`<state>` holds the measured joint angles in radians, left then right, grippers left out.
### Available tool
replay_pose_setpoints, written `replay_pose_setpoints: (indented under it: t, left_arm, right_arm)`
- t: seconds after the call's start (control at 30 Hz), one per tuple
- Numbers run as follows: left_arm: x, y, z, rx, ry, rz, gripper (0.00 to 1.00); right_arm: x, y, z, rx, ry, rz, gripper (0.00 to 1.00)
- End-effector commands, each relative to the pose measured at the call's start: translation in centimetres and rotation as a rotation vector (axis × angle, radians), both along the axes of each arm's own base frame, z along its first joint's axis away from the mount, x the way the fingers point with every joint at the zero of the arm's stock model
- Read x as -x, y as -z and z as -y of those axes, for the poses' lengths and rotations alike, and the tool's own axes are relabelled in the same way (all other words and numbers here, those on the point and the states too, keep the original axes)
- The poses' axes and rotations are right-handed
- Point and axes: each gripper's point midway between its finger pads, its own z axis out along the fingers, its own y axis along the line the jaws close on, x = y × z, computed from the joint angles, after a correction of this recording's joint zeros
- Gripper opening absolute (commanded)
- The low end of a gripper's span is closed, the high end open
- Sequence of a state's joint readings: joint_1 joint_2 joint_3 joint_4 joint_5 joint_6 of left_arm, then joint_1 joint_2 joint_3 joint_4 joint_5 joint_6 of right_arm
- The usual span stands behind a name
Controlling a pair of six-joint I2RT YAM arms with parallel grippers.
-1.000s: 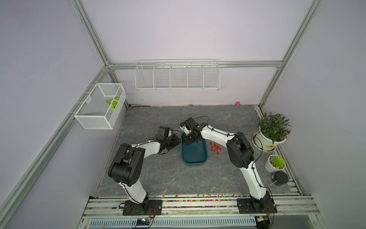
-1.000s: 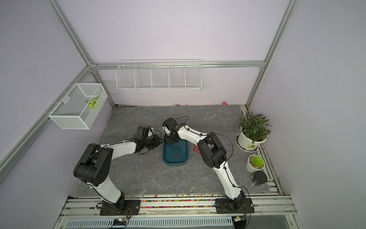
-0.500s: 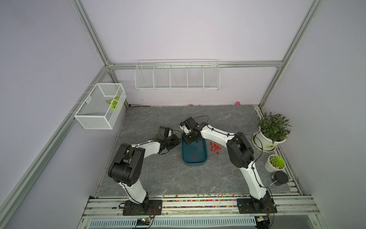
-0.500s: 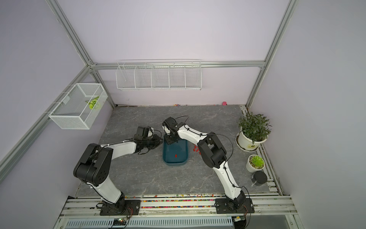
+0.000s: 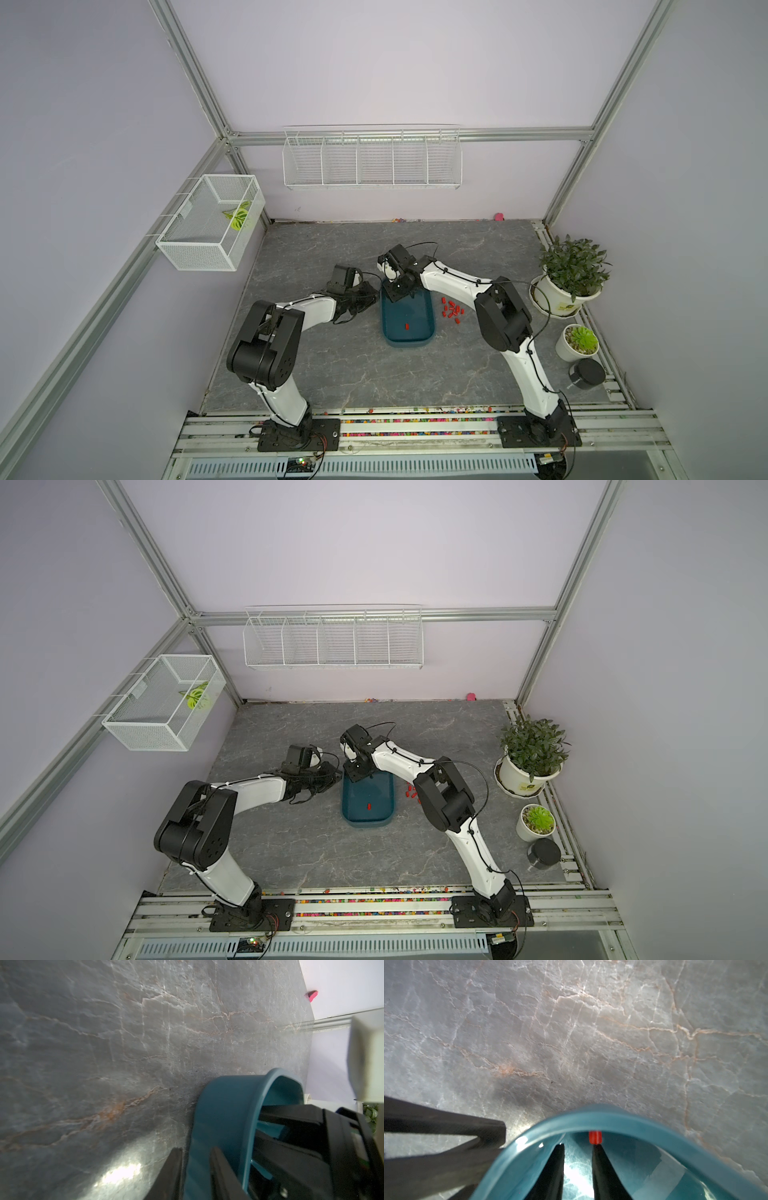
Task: Take the screw protection sleeves out of the storage box
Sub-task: Pick up the screw protection sleeve from the storage box.
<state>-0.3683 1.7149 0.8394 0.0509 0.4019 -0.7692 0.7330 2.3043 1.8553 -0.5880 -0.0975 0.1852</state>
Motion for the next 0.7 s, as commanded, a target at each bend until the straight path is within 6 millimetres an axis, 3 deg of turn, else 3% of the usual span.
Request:
replay_pose_setpoints:
  t: [0.0,0.67]
  left_arm:
    - [-0.01,-0.33,-0.10,0.001,0.007,0.011,0.30]
    - [0.00,-0.37,-0.10,0.006,0.009,0.014,0.30]
  right_arm:
    - [0.19,0.70,0.14,0.030,-0.012,-0.003,0.28]
    - [-0.56,1.45,0.49,0.086,0.005,0.000,0.31]
